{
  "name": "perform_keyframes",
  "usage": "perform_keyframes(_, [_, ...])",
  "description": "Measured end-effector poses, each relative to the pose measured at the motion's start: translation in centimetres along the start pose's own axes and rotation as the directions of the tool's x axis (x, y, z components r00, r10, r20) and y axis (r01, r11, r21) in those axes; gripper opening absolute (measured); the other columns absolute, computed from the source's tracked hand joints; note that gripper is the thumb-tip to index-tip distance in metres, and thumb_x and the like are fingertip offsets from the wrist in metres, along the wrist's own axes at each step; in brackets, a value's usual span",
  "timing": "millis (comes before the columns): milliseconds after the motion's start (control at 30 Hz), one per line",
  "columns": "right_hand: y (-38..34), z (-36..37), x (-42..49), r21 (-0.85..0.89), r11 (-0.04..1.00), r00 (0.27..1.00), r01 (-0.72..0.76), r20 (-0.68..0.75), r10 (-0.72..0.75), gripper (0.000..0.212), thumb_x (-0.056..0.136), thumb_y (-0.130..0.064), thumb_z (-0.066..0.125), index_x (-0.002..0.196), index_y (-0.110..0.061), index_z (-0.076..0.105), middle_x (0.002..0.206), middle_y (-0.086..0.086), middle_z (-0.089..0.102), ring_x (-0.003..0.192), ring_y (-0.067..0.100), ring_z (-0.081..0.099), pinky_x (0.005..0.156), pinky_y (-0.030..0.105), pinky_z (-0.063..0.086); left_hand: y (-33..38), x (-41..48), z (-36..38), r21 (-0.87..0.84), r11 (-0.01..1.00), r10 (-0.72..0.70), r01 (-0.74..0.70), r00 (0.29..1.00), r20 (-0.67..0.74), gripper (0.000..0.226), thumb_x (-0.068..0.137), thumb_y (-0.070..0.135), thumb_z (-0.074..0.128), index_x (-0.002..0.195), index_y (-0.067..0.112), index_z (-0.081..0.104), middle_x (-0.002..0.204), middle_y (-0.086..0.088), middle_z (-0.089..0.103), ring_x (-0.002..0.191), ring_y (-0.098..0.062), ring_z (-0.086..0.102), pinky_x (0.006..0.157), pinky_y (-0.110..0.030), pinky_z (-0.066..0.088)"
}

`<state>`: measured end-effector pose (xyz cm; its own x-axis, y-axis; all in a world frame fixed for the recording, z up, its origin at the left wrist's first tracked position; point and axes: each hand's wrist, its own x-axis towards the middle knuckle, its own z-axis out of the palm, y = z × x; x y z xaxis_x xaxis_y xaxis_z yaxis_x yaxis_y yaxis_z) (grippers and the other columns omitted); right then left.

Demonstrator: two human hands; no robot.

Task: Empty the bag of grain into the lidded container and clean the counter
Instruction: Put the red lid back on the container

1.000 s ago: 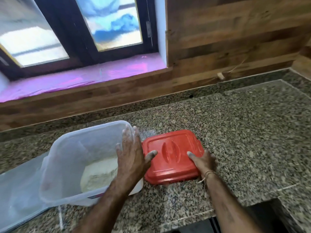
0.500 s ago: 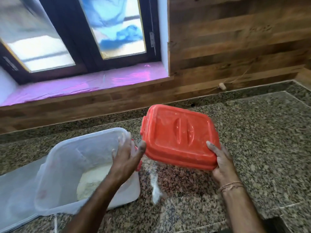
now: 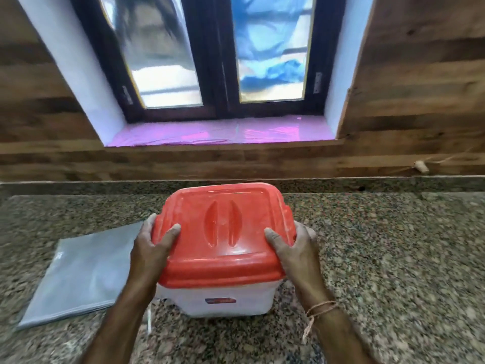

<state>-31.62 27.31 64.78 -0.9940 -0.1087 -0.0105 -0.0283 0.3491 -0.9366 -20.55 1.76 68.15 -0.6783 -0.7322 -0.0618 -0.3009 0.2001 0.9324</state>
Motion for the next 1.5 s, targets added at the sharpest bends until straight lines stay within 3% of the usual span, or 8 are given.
perform_keyframes(200, [0.5,3.0,-1.0,-0.051,0.995,0.996,-0.086,0.024,0.087,0.098,0.068,-0.087,0.056,0.142,-0.025,0.042,0.124,0.006,0.058,0.096,0.021,0.070,0.074,0.043,0.064,-1.9,1.3,-1.2,0.047,0.998,-0.048,0.045,0.997,0.067,0.094,0.079,0.064,0.066,0.157,0.023,0.033,0.153,-0.010,0.049,0.131,-0.029,0.055,0.108,-0.051,0.047])
perform_keyframes(367, [-1.1,3.2,-2.7,-0.004,0.994,0.993,-0.113,0.033,0.113,0.055,0.097,-0.048,0.057,0.141,-0.017,0.043,0.113,0.007,0.067,0.085,0.018,0.074,0.062,0.029,0.062,-2.9,2.5,-1.4,0.052,0.998,-0.052,0.045,0.988,0.145,0.085,0.092,0.050,0.064,0.161,0.020,0.023,0.158,-0.011,0.043,0.138,-0.030,0.049,0.112,-0.043,0.042])
perform_keyframes(667, [-0.9,4.1,-4.6,0.076,0.980,0.981,-0.186,-0.033,0.189,0.047,0.091,-0.052,0.062,0.129,-0.036,0.040,0.119,0.004,0.065,0.096,0.025,0.073,0.078,0.049,0.064,-4.6,1.9,-2.0,0.215,0.976,-0.024,-0.010,0.988,0.156,0.096,0.084,0.073,0.049,0.162,0.027,0.016,0.169,-0.012,0.015,0.156,-0.030,0.010,0.123,-0.058,0.019])
perform_keyframes(900, [-0.2,4.1,-4.5,0.565,0.730,0.919,-0.385,0.161,0.360,0.074,0.075,-0.021,0.083,0.137,-0.009,0.044,0.123,0.026,0.067,0.088,0.036,0.074,0.069,0.041,0.063,-4.1,2.8,-3.2,-0.083,0.978,-0.168,0.191,0.960,0.226,0.112,0.070,0.068,0.074,0.160,0.031,0.020,0.155,-0.007,0.046,0.130,-0.030,0.055,0.104,-0.053,0.050])
perform_keyframes(1000, [0.0,4.5,-4.6,0.607,0.722,0.924,-0.332,0.055,0.379,0.092,0.073,-0.015,0.086,0.147,-0.025,0.032,0.127,0.022,0.062,0.097,0.038,0.074,0.078,0.050,0.063,-4.4,2.7,-3.6,-0.070,0.978,-0.186,0.198,0.971,0.152,0.130,0.057,0.075,0.080,0.158,0.020,0.021,0.151,-0.012,0.050,0.127,-0.034,0.059,0.100,-0.054,0.053])
perform_keyframes(1233, [-1.0,4.5,-5.7,0.150,0.978,0.962,-0.144,-0.212,0.174,0.081,0.075,-0.053,0.080,0.142,-0.017,0.049,0.119,0.012,0.070,0.092,0.024,0.076,0.075,0.048,0.065,-3.7,2.2,-4.1,0.105,0.993,0.040,-0.054,0.991,0.131,0.084,0.088,0.049,0.071,0.155,0.010,0.037,0.137,-0.020,0.062,0.112,-0.033,0.068,0.074,-0.027,0.052])
perform_keyframes(1333, [-1.3,4.2,-5.7,0.069,0.981,0.974,-0.181,-0.127,0.188,0.073,0.084,-0.059,0.069,0.140,-0.018,0.045,0.116,0.011,0.069,0.088,0.024,0.077,0.074,0.048,0.065,-3.6,2.0,-4.0,0.188,0.973,0.106,-0.134,0.983,0.150,0.077,0.094,0.049,0.063,0.155,0.010,0.037,0.142,-0.020,0.059,0.118,-0.034,0.066,0.086,-0.034,0.053])
perform_keyframes(1500, [-2.4,5.0,-5.6,-0.485,0.869,0.990,-0.101,-0.131,0.042,0.062,0.106,-0.043,0.035,0.160,-0.016,0.022,0.132,0.014,0.059,0.092,0.016,0.062,0.064,0.023,0.051,-3.4,1.2,-2.9,0.370,0.896,0.204,-0.245,0.968,0.149,0.065,0.104,0.037,0.047,0.160,0.011,0.024,0.166,-0.012,0.025,0.146,-0.033,0.040,0.115,-0.042,0.037])
